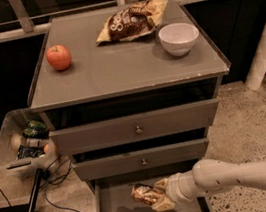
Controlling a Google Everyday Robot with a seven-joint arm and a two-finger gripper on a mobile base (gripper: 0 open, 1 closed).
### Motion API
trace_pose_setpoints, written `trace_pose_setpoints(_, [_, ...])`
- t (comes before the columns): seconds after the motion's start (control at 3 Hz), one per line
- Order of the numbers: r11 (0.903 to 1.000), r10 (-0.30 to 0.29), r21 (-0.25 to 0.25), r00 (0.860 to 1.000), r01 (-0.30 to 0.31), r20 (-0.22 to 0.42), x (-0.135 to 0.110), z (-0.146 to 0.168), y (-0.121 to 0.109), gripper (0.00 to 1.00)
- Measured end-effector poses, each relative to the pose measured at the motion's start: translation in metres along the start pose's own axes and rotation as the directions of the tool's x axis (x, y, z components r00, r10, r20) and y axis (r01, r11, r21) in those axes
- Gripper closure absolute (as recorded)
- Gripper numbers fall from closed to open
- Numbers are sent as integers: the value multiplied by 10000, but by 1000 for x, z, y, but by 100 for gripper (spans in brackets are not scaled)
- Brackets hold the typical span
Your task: Place orange can into bottom drawer
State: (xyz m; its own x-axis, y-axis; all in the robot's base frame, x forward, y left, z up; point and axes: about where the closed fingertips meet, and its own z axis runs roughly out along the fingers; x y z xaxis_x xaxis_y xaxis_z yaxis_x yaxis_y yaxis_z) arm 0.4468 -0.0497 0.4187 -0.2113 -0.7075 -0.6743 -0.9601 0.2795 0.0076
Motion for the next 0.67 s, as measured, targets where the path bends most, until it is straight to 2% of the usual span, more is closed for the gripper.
trace_pose_setpoints(0.33, [9942, 122, 1068, 9998, -138, 159, 31, 28, -18, 100])
trace_pose_setpoints(0.67, [9802, 201, 1964, 9993, -256, 301, 58, 49, -45, 100])
